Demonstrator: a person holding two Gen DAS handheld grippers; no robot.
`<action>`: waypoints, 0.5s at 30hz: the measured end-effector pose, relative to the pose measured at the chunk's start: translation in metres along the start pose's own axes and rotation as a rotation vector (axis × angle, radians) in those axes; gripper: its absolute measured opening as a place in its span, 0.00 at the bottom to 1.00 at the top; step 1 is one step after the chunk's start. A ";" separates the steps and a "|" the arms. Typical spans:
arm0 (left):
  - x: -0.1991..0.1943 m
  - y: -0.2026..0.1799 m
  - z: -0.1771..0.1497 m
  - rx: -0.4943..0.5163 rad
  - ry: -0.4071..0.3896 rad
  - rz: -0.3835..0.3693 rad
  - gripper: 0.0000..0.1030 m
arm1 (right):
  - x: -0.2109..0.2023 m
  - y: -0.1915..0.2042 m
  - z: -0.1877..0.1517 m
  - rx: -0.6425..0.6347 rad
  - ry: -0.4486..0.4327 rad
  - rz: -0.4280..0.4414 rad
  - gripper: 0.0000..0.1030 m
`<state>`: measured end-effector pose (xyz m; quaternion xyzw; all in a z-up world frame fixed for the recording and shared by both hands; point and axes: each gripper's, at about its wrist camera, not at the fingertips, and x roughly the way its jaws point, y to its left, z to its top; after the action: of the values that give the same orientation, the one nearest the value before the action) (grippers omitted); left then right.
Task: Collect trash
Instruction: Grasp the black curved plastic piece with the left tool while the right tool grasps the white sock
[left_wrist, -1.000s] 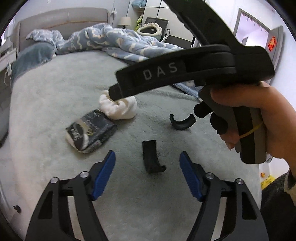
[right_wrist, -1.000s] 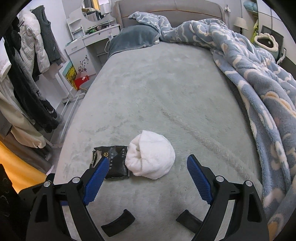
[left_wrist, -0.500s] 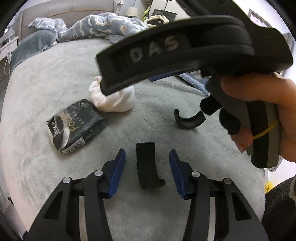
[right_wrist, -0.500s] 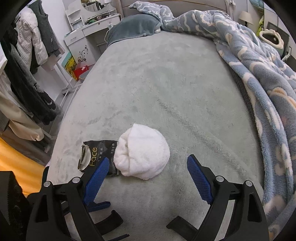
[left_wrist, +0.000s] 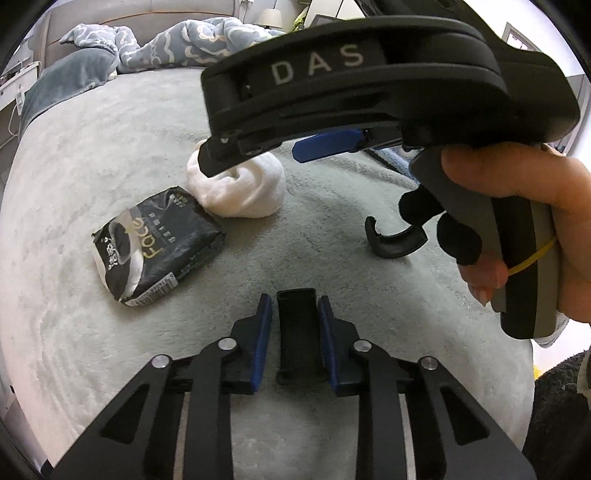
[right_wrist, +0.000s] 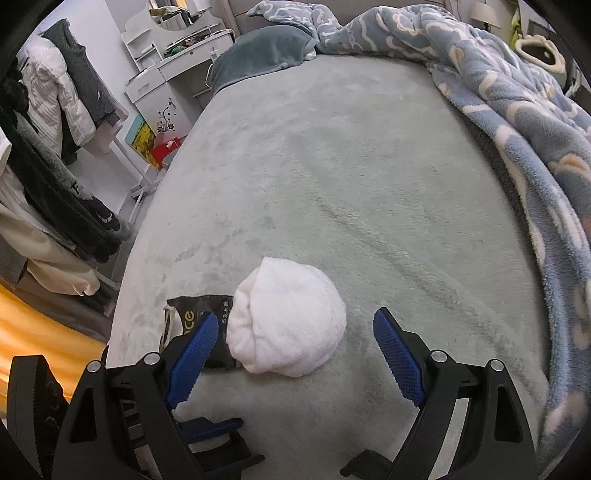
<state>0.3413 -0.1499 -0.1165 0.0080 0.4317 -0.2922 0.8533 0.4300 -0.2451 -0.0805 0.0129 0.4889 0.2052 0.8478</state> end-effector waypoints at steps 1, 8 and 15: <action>-0.001 0.001 -0.001 -0.002 -0.001 -0.005 0.23 | 0.001 0.000 0.001 0.004 0.001 0.000 0.85; -0.013 0.011 -0.003 0.009 -0.016 -0.031 0.22 | 0.011 -0.001 0.001 0.026 0.015 -0.017 0.74; -0.035 0.024 -0.008 0.014 -0.036 -0.008 0.22 | 0.014 -0.001 -0.003 0.027 0.025 0.031 0.51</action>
<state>0.3318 -0.1105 -0.1009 0.0070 0.4142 -0.2986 0.8598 0.4339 -0.2417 -0.0943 0.0293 0.5020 0.2121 0.8379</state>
